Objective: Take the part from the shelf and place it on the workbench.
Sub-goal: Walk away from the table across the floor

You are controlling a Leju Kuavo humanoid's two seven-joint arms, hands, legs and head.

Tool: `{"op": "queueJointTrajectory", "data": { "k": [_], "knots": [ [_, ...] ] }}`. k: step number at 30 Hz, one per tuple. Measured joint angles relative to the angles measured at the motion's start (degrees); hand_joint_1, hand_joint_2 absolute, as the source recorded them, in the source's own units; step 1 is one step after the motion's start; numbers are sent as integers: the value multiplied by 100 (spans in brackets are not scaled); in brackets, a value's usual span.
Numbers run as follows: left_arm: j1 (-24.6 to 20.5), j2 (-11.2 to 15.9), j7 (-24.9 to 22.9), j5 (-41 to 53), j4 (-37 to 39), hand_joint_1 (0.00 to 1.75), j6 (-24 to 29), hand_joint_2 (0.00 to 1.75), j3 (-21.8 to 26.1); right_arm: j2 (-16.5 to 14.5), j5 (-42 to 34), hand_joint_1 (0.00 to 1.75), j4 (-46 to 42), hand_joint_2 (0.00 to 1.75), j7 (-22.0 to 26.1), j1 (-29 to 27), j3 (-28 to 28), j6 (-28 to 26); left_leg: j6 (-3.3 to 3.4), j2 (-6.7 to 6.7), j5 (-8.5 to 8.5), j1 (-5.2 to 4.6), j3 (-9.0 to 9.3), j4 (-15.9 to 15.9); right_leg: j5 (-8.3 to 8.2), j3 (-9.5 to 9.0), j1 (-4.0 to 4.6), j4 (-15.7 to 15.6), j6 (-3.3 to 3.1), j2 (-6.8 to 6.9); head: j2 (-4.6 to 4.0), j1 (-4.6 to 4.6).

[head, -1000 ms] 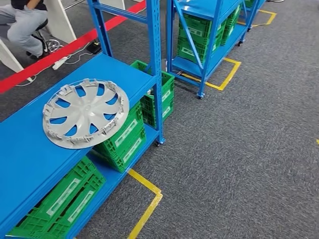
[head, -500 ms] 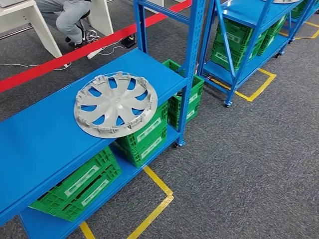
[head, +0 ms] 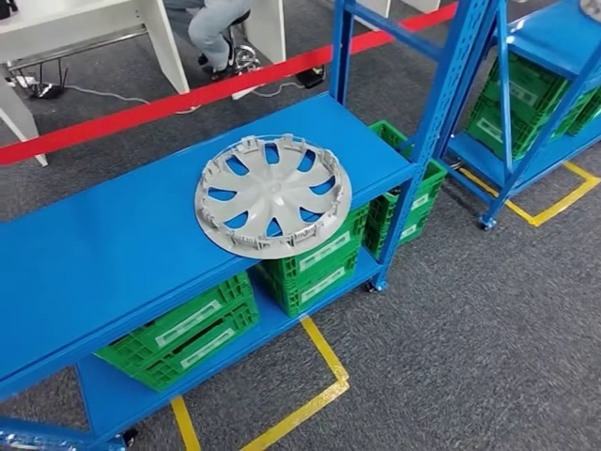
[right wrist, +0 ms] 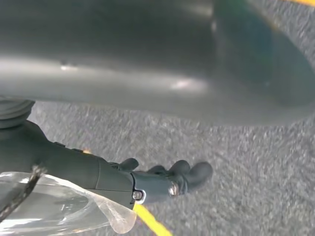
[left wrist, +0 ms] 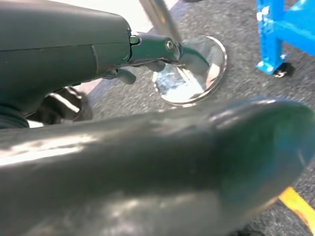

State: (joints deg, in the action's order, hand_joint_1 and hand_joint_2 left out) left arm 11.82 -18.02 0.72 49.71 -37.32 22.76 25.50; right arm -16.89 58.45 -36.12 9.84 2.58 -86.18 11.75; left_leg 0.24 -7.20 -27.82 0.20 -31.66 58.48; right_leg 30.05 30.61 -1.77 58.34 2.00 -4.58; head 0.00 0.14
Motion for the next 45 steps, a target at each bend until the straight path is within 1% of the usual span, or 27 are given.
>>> {"op": "queueJointTrajectory", "data": {
  "k": [2, 4, 6, 7, 8, 9, 11, 13, 15, 16, 18, 20, 21, 22, 23, 25, 27, 29, 31, 33, 35, 37, 38, 40, 42, 44, 45],
  "knots": [
    [-1, 4, 0, -8, 1, 0, 9, 0, 1, 5, 0, 0, 2, 0, 8, 4, -2, -3, -52, 194, -100, -3, -82, 158, -10, -17, -3, -21, -91, 158, 0, -31],
    [-5, 7, 0, -10, 1, 0, 19, 0, -5, 6, 1, 0, 8, 0, 11, -6, -1, -1, -101, 539, -419, -6, -359, 743, 4, -39, 10, -35, -164, 339, 0, -69],
    [-5, 9, 0, -11, 1, 0, 21, 0, -7, 7, 2, 0, 14, 0, 10, -20, -1, -1, -133, 657, -707, 10, -720, 1472, 29, -51, 33, -35, -192, 529, 0, -76],
    [-4, 8, 0, -11, 1, 0, 21, 0, -6, 7, 2, 0, 15, 0, 10, -22, -1, -2, -135, 673, -709, 15, -802, 1634, 43, -61, 42, -34, -196, 621, 0, -75],
    [-3, 9, 0, -12, 1, 0, 21, 0, -4, 8, 2, 0, 15, 0, 10, -18, -1, -3, -127, 689, -600, 17, -775, 1574, 58, -79, 50, -34, -195, 704, 0, -76],
    [-3, 8, 0, -12, 1, 0, 21, 0, -4, 8, 2, 0, 15, 0, 10, -11, -1, -3, -104, 726, -401, 12, -636, 1294, 76, -104, 59, -35, -189, 781, 0, -76],
    [-6, 10, 0, -11, 1, 0, 21, 0, -4, 8, 2, 0, 19, 0, 11, -1, -1, -1, -15, 966, -59, -37, -245, 520, 121, -153, 79, -37, -158, 909, 0, -76],
    [-10, 10, 0, -10, 1, 0, 24, 0, -8, 8, 2, 0, 23, 0, 11, 1, -1, -1, 67, 1157, -1, -97, -41, 101, 166, -168, 101, -49, -100, 1029, 0, -78],
    [-6, 8, 0, -17, 1, 0, 26, 0, -5, 8, 2, 0, 26, 0, 11, 18, 0, -1, 115, 1075, -28, -110, -26, 31, 187, -230, 113, -86, -42, 1168, 0, -79],
    [-2, 4, 0, -22, 1, 0, 27, 0, -2, 9, 2, 0, 28, 0, 11, 32, 1, -1, 140, 1002, -7, -97, -10, -9, 210, -263, 110, -86, -14, 1148, 0, -71],
    [-1, -6, 0, -27, 1, 0, 29, 0, -3, 10, 1, 0, 31, 0, 14, 50, 6, 1, 198, 873, 47, -54, 33, -92, 393, -178, 103, 176, 30, 873, 0, -43],
    [-2, -9, 0, -27, 1, 0, 31, 0, -7, 13, 1, 0, 33, 0, 13, 34, 8, -1, 233, 746, 64, -30, 43, -113, 723, 203, 92, 895, 54, 546, 0, -18],
    [-1, -8, 0, -32, 1, 0, 32, 0, -7, 17, 2, 0, 34, 0, 13, 21, 7, -3, 240, 670, 62, -29, 41, -112, 836, 423, 92, 1269, 65, 489, 0, -15],
    [0, -8, 0, -37, 1, 0, 36, 0, -5, 21, 2, 0, 37, 0, 12, 9, 4, -5, 241, 592, 57, -28, 48, -110, 844, 585, 91, 1493, 74, 470, 0, -16],
    [0, -8, 0, -44, 1, 0, 40, 0, -4, 25, 2, 0, 39, 0, 13, 3, 2, -6, 234, 508, 48, -25, 60, -108, 729, 652, 85, 1500, 83, 462, 0, -16],
    [-1, -9, 0, -56, 1, 0, 46, 0, -4, 32, 2, 0, 44, 0, 14, 1, -1, -6, 193, 347, 18, -9, 102, -93, 246, 471, 56, 894, 101, 376, 0, -15],
    [-3, -8, 1, -61, 1, 0, 52, 0, -6, 38, 3, 0, 49, 0, 14, 1, 2, -5, 122, 204, -33, -9, 107, -41, -47, 194, 16, 216, 94, 114, 0, -9],
    [-1, -6, 1, -69, 1, 0, 57, 0, -5, 40, 3, 0, 56, 0, 14, 1, 4, -7, 50, 81, -50, -5, 66, -8, -51, 74, 14, 10, 28, -5, 0, -3],
    [3, -1, 1, -81, 1, 0, 60, 0, -1, 42, 3, 0, 62, 0, 16, 8, 3, -10, -6, 17, -45, 13, 39, -1, -65, 36, 17, -3, -61, 128, 0, -1],
    [1, 4, 1, -86, 1, 0, 67, 0, -2, 44, 3, 0, 64, 0, 20, 11, 4, -9, -58, 243, -183, 6, -60, 221, -67, 13, 8, -21, -135, 271, 0, -39],
    [-3, 8, 2, -86, 1, 0, 71, 0, -6, 45, 4, 0, 70, 0, 21, 0, 4, -8, -106, 566, -524, 7, -387, 892, -42, -4, 22, -26, -189, 436, 0, -79],
    [-2, 10, 1, -86, 2, 0, 69, 0, -5, 46, 3, 0, 75, 0, 21, -10, 3, -10, -130, 669, -747, 19, -735, 1565, -13, -20, 42, -25, -210, 617, 0, -81],
    [-1, 10, 1, -86, 3, 0, 69, 0, -4, 47, 3, 0, 76, 0, 21, -10, 2, -11, -126, 684, -702, 21, -787, 1647, 3, -35, 50, -25, -212, 701, 0, -80],
    [-1, 10, 2, -96, 3, 0, 71, 0, -3, 48, 2, 0, 78, 0, 23, 2, 2, -16, -71, 755, -320, 6, -546, 1137, 39, -90, 68, -25, -207, 847, 0, -80],
    [-5, 10, 5, -109, 3, 0, 79, 0, -6, 48, 3, 0, 88, 0, 28, 10, 3, -25, 36, 1011, -35, -58, -175, 387, 88, -126, 93, -29, -176, 971, 0, -83],
    [-8, 10, 15, -114, 3, 0, 87, 0, -13, 48, 3, 0, 99, 0, 32, 16, 3, -33, 112, 1161, -24, -118, -34, 73, 129, -139, 113, -47, -118, 1094, 0, -77],
    [-6, 9, 20, -117, 3, 0, 90, 0, -13, 48, 3, 0, 104, 0, 32, 24, 3, -34, 133, 1109, -32, -127, -36, 40, 139, -177, 120, -64, -86, 1163, 0, -78]
  ]
}}
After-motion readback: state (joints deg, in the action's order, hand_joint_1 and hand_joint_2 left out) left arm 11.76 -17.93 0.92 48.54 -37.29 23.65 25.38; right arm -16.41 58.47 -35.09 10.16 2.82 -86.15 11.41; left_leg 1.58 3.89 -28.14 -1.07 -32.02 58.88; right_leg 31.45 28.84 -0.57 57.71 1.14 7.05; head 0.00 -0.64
